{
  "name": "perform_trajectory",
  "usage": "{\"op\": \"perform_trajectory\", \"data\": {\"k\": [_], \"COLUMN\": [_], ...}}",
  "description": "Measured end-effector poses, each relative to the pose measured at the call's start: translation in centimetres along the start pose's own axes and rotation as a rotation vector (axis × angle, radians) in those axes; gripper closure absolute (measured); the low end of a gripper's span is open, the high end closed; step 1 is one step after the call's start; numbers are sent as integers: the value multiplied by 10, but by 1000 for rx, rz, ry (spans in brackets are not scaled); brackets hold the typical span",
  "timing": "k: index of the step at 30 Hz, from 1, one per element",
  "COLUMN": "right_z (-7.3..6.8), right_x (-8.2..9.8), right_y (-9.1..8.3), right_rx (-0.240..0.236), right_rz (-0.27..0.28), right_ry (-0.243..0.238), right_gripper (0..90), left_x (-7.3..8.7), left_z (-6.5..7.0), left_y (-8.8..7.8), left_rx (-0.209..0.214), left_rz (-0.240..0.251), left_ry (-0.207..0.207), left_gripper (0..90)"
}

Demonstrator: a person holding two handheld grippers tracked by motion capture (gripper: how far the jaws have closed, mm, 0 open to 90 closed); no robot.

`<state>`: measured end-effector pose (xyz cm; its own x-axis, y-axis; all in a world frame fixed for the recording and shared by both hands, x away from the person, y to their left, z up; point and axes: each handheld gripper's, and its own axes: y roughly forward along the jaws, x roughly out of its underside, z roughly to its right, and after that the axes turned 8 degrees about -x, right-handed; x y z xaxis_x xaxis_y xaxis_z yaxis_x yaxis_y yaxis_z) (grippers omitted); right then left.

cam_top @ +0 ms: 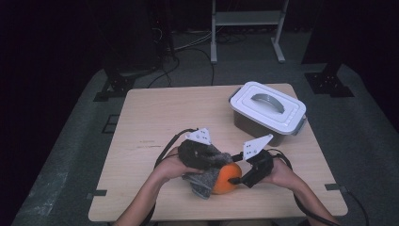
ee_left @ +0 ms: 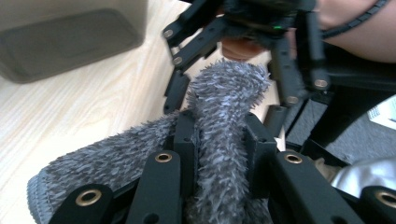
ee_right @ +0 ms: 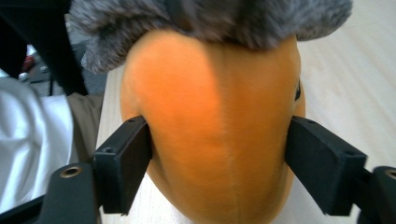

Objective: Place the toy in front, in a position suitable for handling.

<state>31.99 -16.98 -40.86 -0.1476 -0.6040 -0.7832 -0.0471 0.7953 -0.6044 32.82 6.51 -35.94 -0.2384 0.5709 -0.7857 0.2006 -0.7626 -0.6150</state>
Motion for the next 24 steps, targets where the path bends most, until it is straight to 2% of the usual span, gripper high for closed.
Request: {"op": "perform_trajectory", "data": {"k": [2, 4, 7, 10, 11, 15, 18, 21, 24], "right_z": [-3, -3, -1, -2, -3, -2, -1, 2, 6], "right_x": [-2, -4, 0, 3, 3, 3, 5, 10, 15], "right_y": [-1, 1, 1, -1, -1, -3, -5, -9, -13], "right_rx": [4, 12, 1, 1, 0, -9, -14, -19, -32], "right_rz": [32, 21, 33, 35, 29, 19, 20, 26, 35], "right_ry": [3, -1, -13, -38, -49, -59, -61, -54, -36], "right_gripper": [201, 209, 357, 415, 419, 419, 418, 417, 411], "left_x": [-2, -4, 0, 9, 12, 21, 25, 29, 33], "left_z": [2, 3, 1, -3, -5, -8, -10, -13, -14], "left_y": [3, 4, -1, -7, -9, -13, -16, -17, -13], "left_rx": [4, -7, -3, 3, 8, 7, -4, -14, 6], "left_rz": [2, -7, -7, 8, 20, 37, 28, 16, 24], "left_ry": [6, 17, 20, -5, -21, -39, -42, -51, -65], "left_gripper": [714, 714, 714, 713, 713, 712, 710, 710, 710]}}
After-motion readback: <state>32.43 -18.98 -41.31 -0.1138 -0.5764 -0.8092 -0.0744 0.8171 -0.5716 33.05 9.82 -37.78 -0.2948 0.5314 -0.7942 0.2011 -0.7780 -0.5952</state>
